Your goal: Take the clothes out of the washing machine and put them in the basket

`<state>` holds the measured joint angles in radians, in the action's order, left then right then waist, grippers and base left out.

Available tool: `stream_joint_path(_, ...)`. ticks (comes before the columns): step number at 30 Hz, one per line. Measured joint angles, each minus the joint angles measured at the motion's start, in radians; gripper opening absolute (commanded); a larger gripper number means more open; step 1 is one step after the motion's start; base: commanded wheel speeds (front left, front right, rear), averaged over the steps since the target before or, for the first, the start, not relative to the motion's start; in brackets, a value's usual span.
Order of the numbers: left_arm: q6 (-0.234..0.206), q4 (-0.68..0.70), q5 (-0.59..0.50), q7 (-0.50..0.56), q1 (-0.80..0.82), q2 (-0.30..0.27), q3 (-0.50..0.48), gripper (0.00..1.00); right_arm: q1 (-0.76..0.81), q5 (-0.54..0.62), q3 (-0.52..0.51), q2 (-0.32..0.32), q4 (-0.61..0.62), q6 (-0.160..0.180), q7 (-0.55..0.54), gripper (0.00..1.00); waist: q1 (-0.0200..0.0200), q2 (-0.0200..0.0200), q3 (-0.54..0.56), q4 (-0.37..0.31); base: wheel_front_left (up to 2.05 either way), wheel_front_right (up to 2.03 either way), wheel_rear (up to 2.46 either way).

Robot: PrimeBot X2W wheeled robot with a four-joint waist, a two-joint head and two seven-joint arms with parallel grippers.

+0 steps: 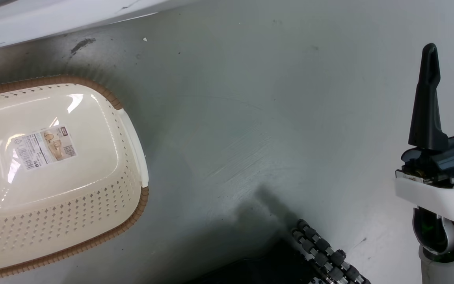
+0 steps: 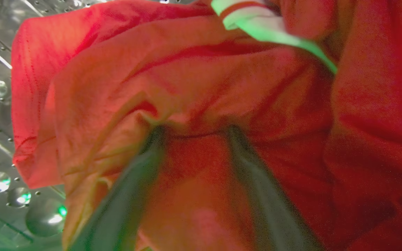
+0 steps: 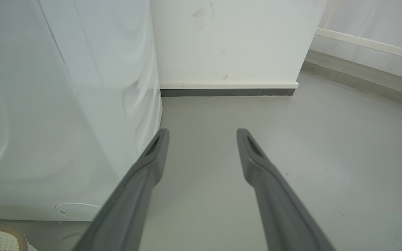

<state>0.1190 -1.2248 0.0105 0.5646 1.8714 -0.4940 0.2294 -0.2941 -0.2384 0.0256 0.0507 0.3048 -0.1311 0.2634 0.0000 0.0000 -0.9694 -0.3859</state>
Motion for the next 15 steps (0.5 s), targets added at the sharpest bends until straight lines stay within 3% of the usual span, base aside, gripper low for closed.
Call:
stream_joint_path(8,0.003,-0.009,0.023,-0.059,-0.029,0.010,0.007,0.00,-0.008,0.002,0.005,0.000,-0.006,0.000,0.000,1.00,0.0001,0.0000,0.028,0.014,0.00,0.00,0.00)
stream_joint_path(15,0.006,-0.006,0.054,-0.184,-0.087,0.028,0.016,0.00,-0.005,0.026,0.003,0.000,-0.014,0.000,0.000,1.00,0.0000,0.0000,0.081,0.030,0.00,0.00,0.00)
